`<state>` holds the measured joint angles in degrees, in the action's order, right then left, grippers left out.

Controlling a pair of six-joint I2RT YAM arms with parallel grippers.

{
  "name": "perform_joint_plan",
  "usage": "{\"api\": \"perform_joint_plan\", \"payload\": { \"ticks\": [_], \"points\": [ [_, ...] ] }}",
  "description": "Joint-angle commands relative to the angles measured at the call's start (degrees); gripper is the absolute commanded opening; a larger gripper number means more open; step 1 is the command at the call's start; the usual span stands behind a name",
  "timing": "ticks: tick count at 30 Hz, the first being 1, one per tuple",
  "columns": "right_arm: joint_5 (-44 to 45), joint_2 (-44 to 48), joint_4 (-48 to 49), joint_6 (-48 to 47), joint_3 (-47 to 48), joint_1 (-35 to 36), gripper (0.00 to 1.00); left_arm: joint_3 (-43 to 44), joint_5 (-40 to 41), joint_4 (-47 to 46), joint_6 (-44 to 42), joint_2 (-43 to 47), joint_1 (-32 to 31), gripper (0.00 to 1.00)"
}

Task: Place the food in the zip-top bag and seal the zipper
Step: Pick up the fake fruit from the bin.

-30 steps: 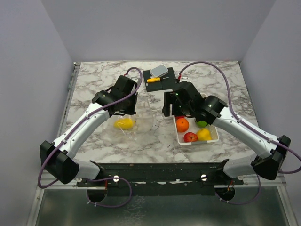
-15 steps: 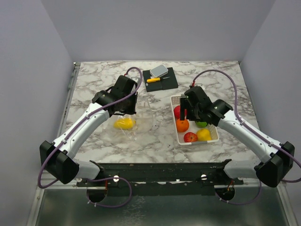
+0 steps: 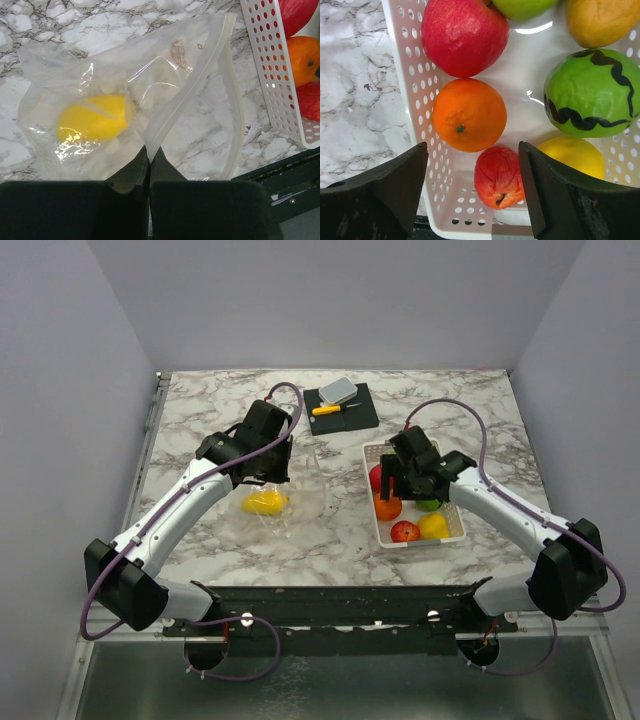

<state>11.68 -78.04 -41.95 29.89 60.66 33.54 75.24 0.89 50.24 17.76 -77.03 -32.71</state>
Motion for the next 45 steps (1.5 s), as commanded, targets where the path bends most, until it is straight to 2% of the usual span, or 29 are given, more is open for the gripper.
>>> {"api": "perform_joint_plan", "payload": {
  "ticks": [1, 14, 24, 26, 36, 45],
  "points": [
    [-3.1, -2.8, 4.0, -0.6, -0.9, -1.0, 0.79, 0.1, -0.8, -0.5, -0.1, 0.8, -0.2, 0.00],
    [-3.7, -8.8, 7.7, -0.1, -3.2, -1.6, 0.86, -0.2, -0.8, -0.4, 0.0, 1.2, -0.3, 0.00],
    [-3.2, -10.8, 9.7, 0.2, -5.1, -2.1, 0.87, -0.2, -0.8, -0.3, 0.2, 1.4, -0.2, 0.00],
    [-3.0, -10.9, 9.8, 0.3, -5.4, -2.1, 0.84, -0.2, -0.8, -0.3, 0.2, 1.5, -0.2, 0.00],
    [0.2, -6.7, 5.4, 0.0, -3.5, -2.1, 0.56, -0.2, -0.8, -0.3, 0.2, 1.4, -0.2, 0.00],
    [-2.3, 0.2, 0.8, -2.2, 2.4, -2.1, 0.46, 0.0, -0.9, -0.5, 0.2, 0.9, -0.3, 0.00]
  ]
}}
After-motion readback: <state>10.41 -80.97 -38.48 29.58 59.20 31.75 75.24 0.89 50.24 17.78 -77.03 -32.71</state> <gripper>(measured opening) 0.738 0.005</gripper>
